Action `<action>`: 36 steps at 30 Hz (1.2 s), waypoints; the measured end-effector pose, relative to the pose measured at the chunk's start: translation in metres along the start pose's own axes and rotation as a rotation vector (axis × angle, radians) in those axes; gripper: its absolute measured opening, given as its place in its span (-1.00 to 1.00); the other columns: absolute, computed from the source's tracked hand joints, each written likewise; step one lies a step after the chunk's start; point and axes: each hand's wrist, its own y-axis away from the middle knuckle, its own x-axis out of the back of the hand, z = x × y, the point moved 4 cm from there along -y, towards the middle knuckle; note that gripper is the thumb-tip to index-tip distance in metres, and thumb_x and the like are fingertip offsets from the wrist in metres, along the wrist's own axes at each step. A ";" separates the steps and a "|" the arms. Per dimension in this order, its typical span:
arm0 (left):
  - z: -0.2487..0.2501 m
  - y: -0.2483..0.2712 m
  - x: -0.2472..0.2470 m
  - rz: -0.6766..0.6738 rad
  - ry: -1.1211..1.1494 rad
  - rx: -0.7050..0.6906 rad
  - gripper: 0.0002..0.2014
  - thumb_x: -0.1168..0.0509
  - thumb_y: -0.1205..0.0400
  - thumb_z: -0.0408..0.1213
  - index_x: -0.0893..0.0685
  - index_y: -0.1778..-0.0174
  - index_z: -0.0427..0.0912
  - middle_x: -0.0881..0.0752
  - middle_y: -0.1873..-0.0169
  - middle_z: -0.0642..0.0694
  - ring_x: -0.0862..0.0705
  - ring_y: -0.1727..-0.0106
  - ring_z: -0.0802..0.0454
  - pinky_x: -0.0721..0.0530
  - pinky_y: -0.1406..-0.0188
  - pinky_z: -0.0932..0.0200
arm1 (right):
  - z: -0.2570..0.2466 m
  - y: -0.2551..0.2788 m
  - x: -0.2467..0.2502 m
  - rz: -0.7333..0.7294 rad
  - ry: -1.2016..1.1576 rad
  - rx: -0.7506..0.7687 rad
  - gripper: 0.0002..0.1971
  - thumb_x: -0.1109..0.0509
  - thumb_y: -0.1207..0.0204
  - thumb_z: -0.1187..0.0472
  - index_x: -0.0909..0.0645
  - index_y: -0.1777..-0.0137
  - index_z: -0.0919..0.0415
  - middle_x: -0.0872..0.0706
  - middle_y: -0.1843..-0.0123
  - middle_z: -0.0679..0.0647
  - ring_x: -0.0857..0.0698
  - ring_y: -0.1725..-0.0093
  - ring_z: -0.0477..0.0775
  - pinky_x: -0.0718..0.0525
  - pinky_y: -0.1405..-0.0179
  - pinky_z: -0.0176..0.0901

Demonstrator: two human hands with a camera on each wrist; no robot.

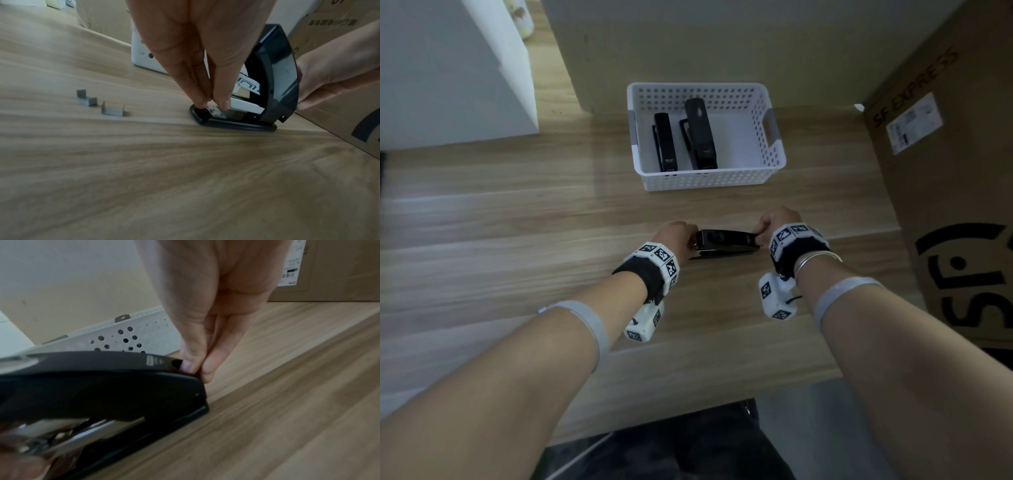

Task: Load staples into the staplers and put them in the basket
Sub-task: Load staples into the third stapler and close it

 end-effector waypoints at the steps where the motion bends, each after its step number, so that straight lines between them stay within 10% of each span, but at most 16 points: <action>1: 0.000 0.000 0.000 -0.005 0.001 0.003 -0.75 -0.28 -0.58 -0.29 -0.60 -0.14 -0.30 -0.67 -0.15 -0.29 -0.62 -0.19 -0.23 -0.56 -0.12 0.05 | 0.000 -0.001 0.001 -0.019 -0.004 -0.001 -0.76 -0.54 -0.40 0.43 -0.77 -0.07 0.35 -0.78 -0.05 0.18 -0.69 0.05 0.09 -0.55 0.23 -0.48; 6: -0.002 0.000 0.001 -0.022 -0.016 0.005 -0.75 -0.28 -0.59 -0.29 -0.60 -0.15 -0.30 -0.67 -0.14 -0.30 -0.63 -0.18 -0.23 -0.58 -0.10 0.03 | 0.001 -0.003 0.002 -0.049 0.065 0.006 -0.78 -0.57 -0.40 0.34 -0.77 -0.05 0.27 -0.73 0.07 0.08 -0.69 0.01 0.07 -0.47 0.01 -0.35; 15: -0.040 0.021 0.013 -0.009 -0.021 0.017 -0.84 -0.29 -0.51 -0.44 -0.65 0.01 -0.32 -0.67 -0.07 -0.30 -0.65 -0.06 -0.28 -0.61 -0.03 0.00 | -0.037 0.015 -0.020 -0.167 0.476 0.261 -0.53 -0.27 -0.54 0.43 -0.56 -0.41 0.05 -0.68 -0.33 0.12 -0.66 -0.26 0.20 -0.58 -0.11 -0.17; 25: -0.072 0.042 0.012 0.066 0.125 0.059 -0.81 -0.33 -0.50 -0.49 -0.67 -0.02 -0.36 -0.77 -0.01 -0.32 -0.71 -0.06 -0.22 -0.58 -0.02 0.19 | -0.065 0.030 -0.043 -0.120 0.629 0.406 -0.59 -0.47 -0.45 0.30 -0.61 -0.31 0.12 -0.74 -0.18 0.17 -0.71 -0.16 0.25 -0.68 -0.07 -0.04; 36: -0.107 0.074 0.006 -0.068 -0.045 0.135 -0.70 -0.44 -0.46 -0.39 -0.65 -0.10 -0.31 -0.73 -0.12 -0.23 -0.66 -0.16 -0.16 -0.58 -0.16 0.11 | -0.060 0.057 -0.038 -0.119 0.434 0.442 -0.42 -0.53 -0.44 0.02 -0.49 -0.46 0.02 -0.64 -0.37 0.05 -0.63 -0.32 0.13 -0.58 -0.28 -0.08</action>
